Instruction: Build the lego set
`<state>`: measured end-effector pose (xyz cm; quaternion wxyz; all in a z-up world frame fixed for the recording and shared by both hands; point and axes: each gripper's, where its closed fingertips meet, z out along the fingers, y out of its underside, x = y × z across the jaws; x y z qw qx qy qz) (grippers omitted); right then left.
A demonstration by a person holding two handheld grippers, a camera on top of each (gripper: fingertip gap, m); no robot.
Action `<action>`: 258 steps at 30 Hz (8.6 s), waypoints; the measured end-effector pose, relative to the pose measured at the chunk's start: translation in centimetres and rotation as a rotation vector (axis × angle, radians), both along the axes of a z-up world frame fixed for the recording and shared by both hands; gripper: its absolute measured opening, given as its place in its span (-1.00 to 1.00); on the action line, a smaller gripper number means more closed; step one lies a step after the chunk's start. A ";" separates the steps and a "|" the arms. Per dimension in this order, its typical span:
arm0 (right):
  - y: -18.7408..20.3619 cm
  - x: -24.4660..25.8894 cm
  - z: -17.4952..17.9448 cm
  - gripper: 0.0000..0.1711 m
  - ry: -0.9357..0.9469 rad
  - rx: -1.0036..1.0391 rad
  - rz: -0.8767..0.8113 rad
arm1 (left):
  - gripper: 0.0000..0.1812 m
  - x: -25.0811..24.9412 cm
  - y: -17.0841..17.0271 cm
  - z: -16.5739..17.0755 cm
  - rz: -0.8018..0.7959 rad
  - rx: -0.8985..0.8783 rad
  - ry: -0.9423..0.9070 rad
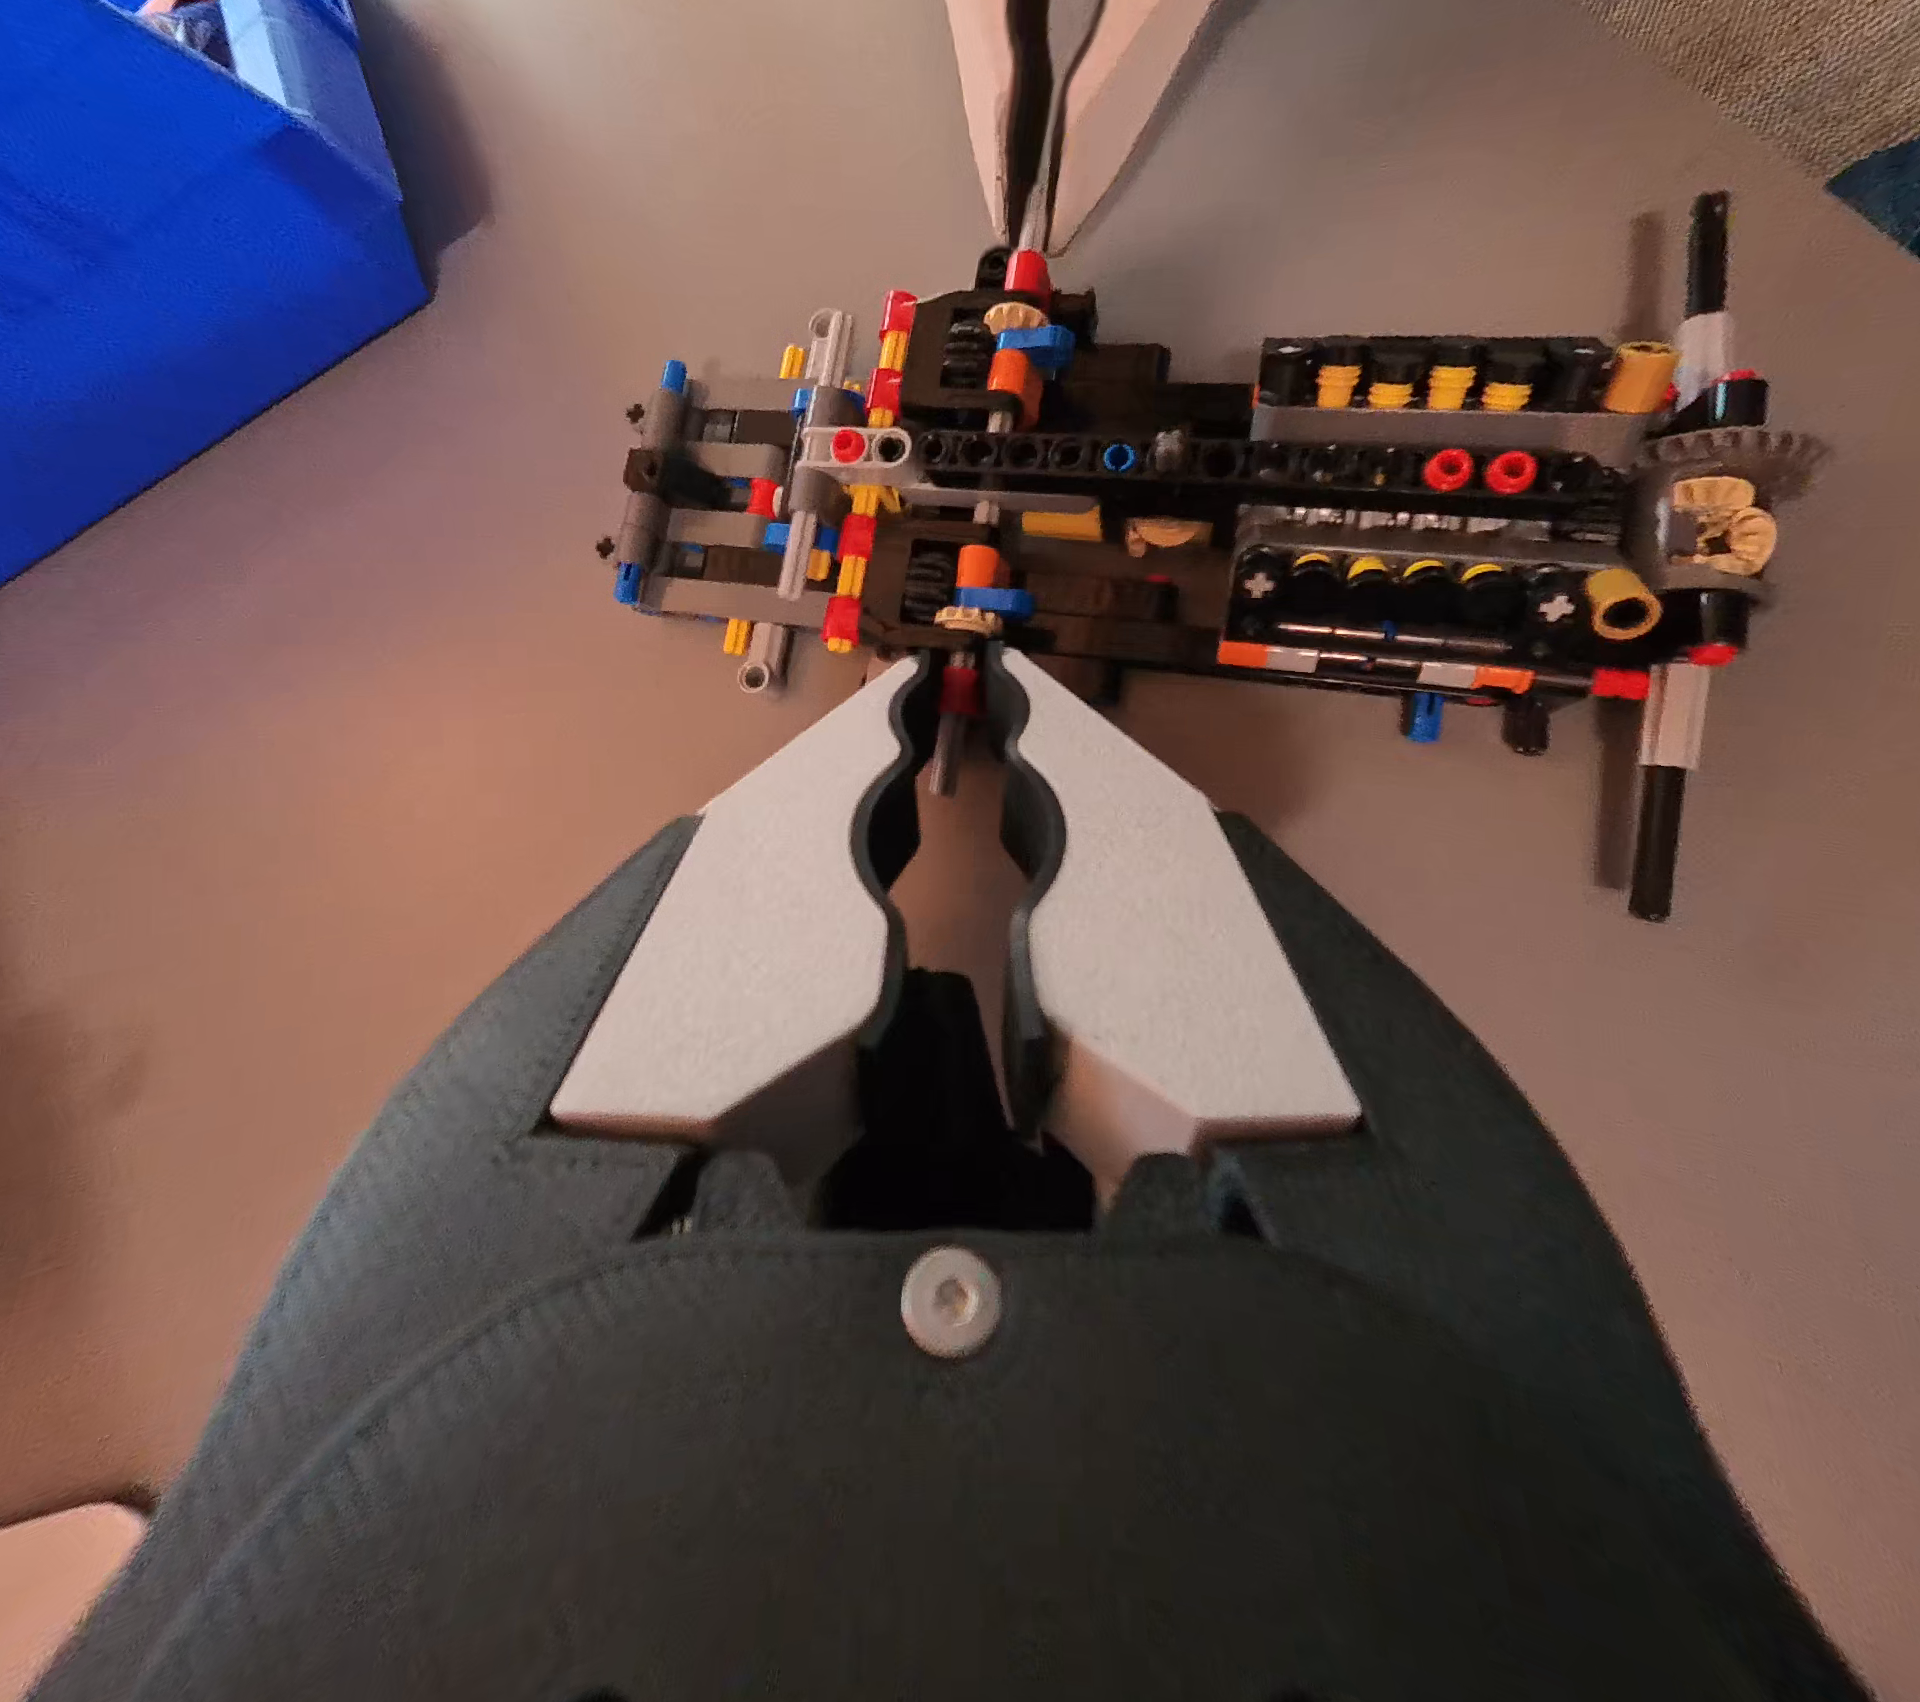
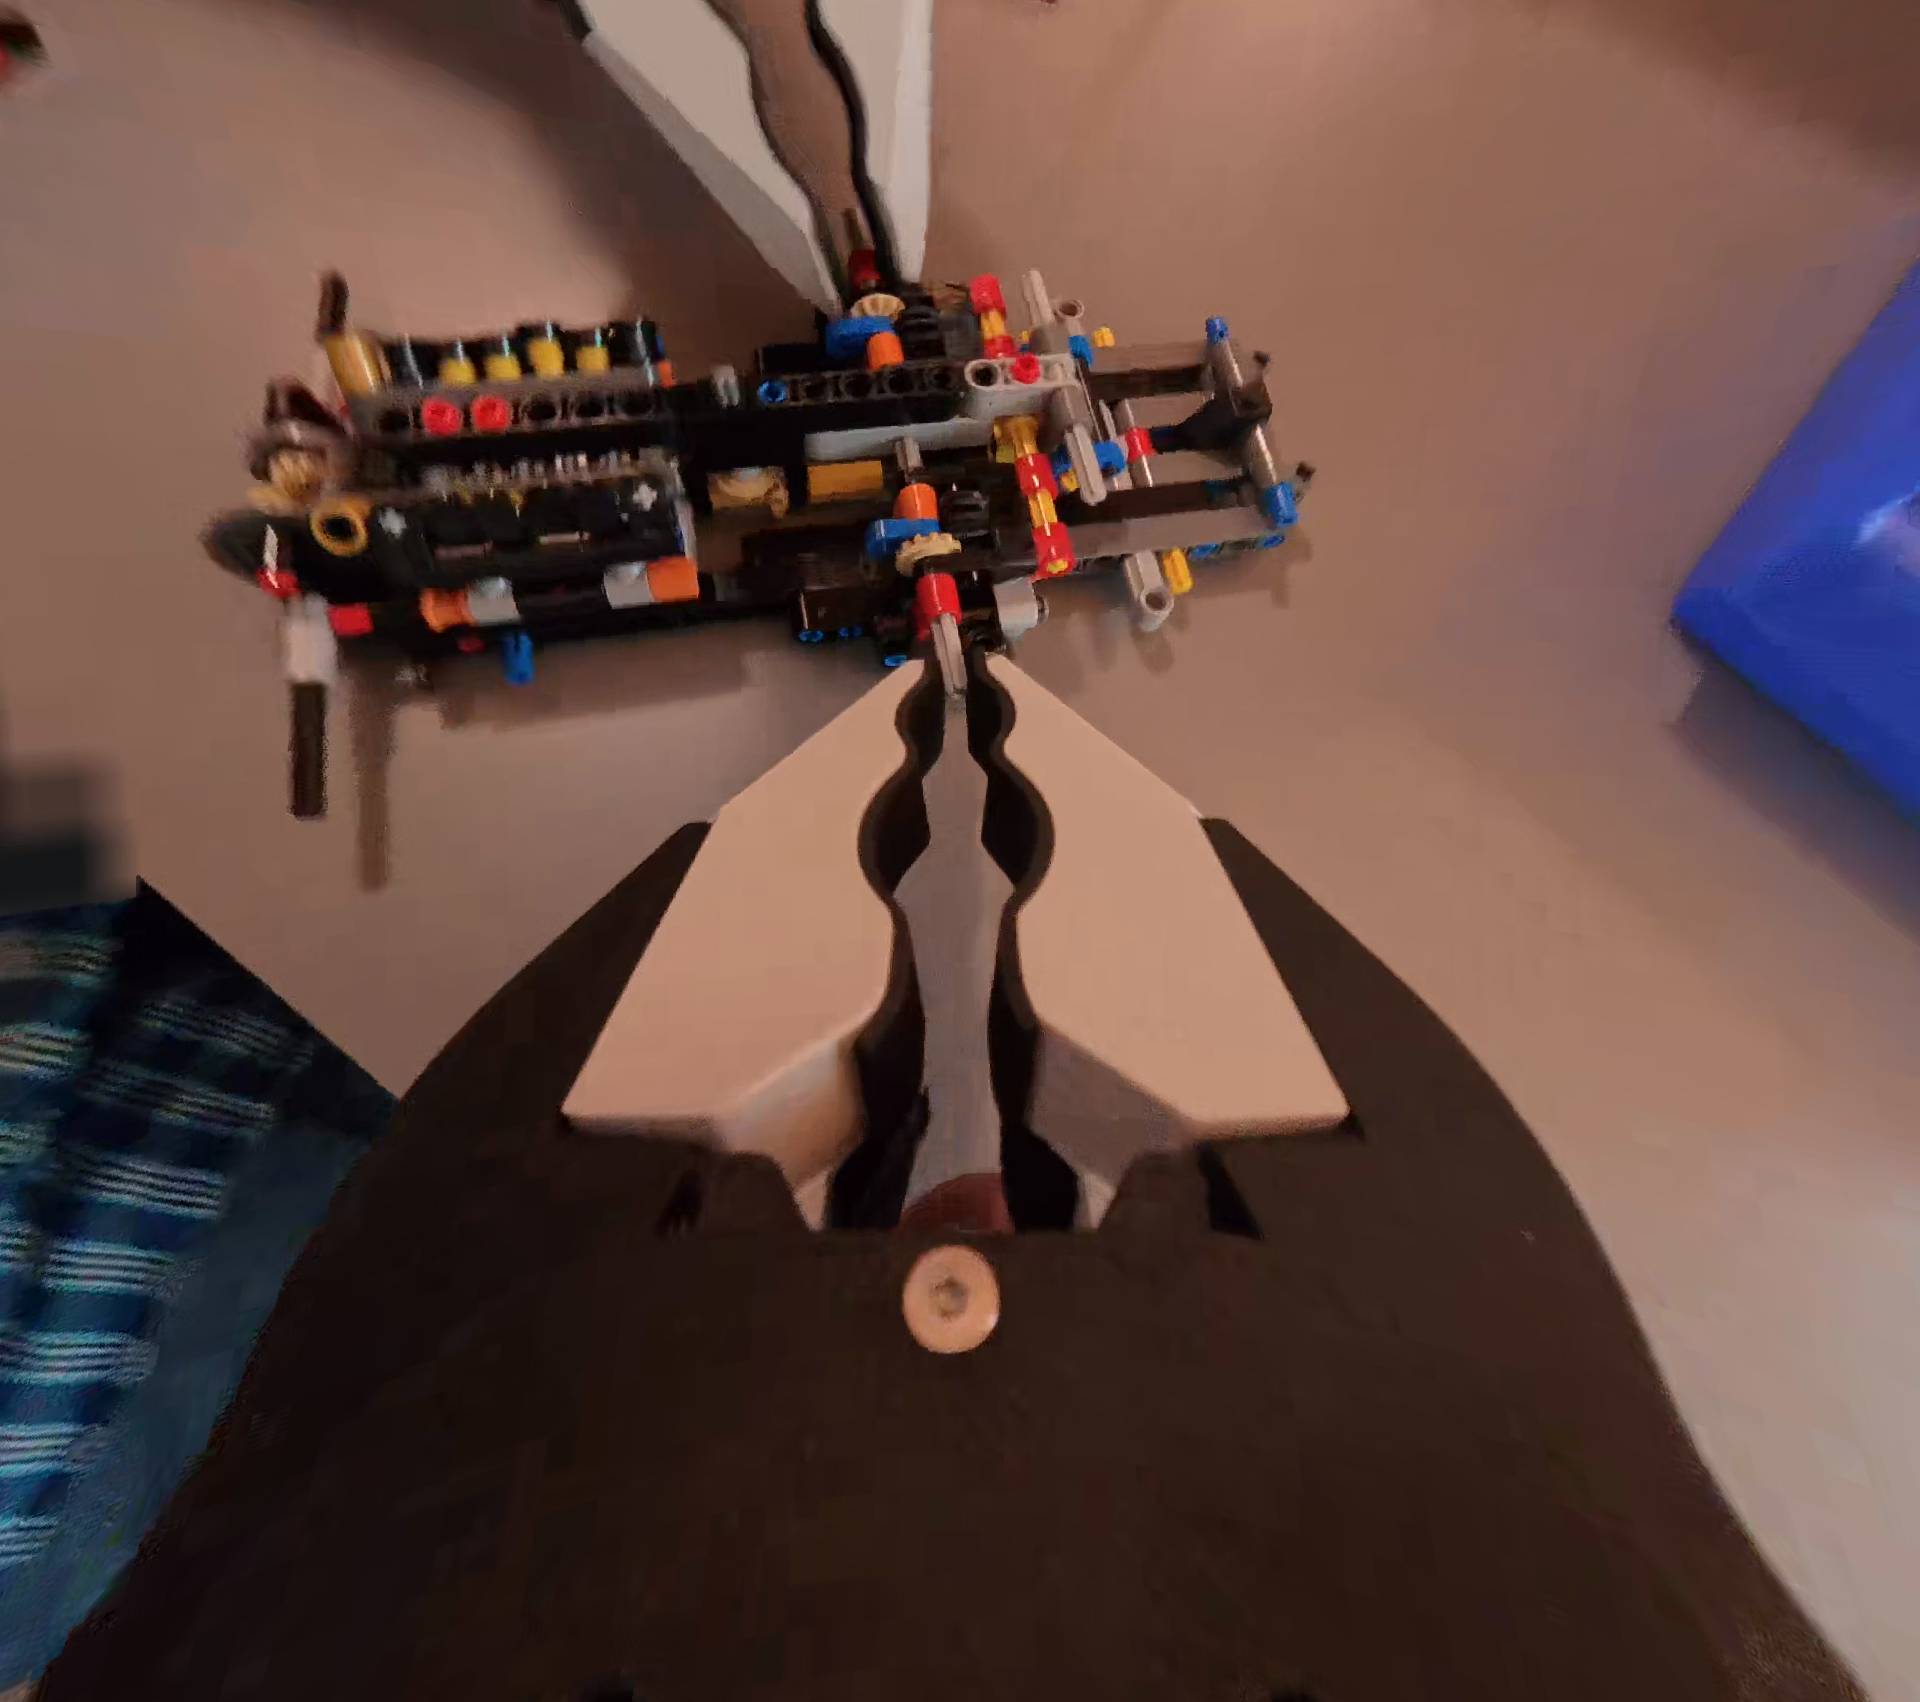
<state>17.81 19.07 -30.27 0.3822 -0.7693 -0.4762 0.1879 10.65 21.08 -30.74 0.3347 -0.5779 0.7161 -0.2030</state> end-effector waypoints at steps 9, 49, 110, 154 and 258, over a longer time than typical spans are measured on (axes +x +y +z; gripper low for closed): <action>-0.8 -0.5 -0.5 -0.99 0.159 -0.301 -0.045 | -0.77 -0.9 0.6 0.7 0.008 -0.049 -0.018; 0.0 0.1 -0.3 -0.99 -0.222 0.289 0.093 | -0.97 -1.8 0.6 -0.4 -0.031 0.144 0.005; 0.2 -0.4 0.2 -0.99 -0.389 0.550 0.159 | -0.97 -1.3 0.8 0.2 -0.071 0.461 -0.016; 0.0 -0.5 0.1 -1.00 0.017 -0.063 0.029 | -0.97 -1.4 0.3 0.1 -0.027 -0.112 0.093; 0.9 -1.6 0.6 -0.88 0.019 0.014 0.111 | -0.88 6.1 -1.3 0.9 0.008 -0.022 -0.062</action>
